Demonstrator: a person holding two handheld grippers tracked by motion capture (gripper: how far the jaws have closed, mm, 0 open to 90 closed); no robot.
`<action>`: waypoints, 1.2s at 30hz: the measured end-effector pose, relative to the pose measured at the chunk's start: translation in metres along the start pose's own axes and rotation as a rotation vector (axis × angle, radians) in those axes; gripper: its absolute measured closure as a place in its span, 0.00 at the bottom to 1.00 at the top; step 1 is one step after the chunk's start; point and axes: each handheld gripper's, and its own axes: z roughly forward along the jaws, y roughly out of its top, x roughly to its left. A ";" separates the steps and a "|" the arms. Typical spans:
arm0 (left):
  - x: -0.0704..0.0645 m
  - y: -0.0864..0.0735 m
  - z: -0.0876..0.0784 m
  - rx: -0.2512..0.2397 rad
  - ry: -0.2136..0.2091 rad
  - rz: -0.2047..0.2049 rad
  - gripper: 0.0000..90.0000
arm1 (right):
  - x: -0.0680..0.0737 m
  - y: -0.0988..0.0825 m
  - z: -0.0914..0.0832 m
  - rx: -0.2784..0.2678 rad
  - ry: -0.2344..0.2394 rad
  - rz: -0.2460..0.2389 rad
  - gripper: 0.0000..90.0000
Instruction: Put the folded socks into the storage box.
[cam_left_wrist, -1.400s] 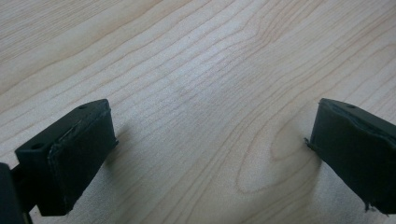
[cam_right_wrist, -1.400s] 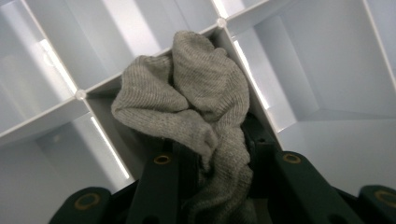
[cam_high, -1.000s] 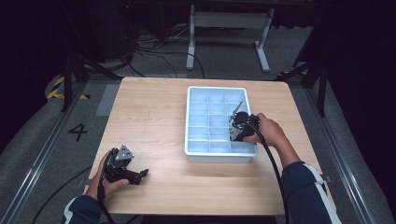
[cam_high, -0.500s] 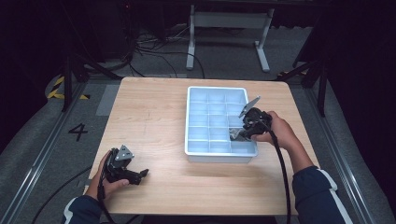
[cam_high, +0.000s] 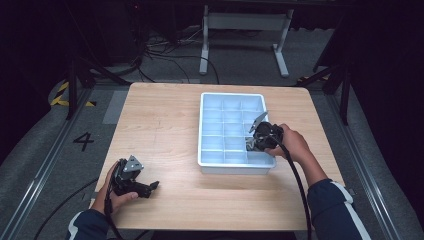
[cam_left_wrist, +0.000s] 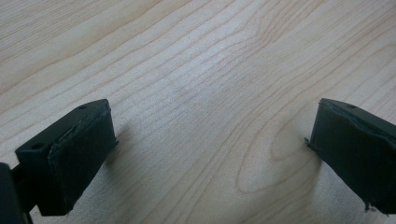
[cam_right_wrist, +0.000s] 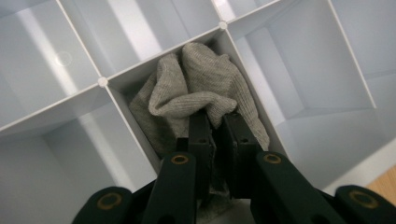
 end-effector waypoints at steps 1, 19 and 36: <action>0.000 0.000 0.000 -0.002 0.002 0.001 0.00 | 0.000 0.000 0.000 0.005 -0.001 0.000 0.92; 0.000 0.000 0.000 0.000 -0.001 -0.001 0.00 | -0.004 -0.006 0.000 -0.055 0.041 0.038 0.87; 0.000 0.000 0.000 0.000 0.001 0.001 0.00 | -0.002 -0.012 -0.016 -0.119 0.028 0.040 0.80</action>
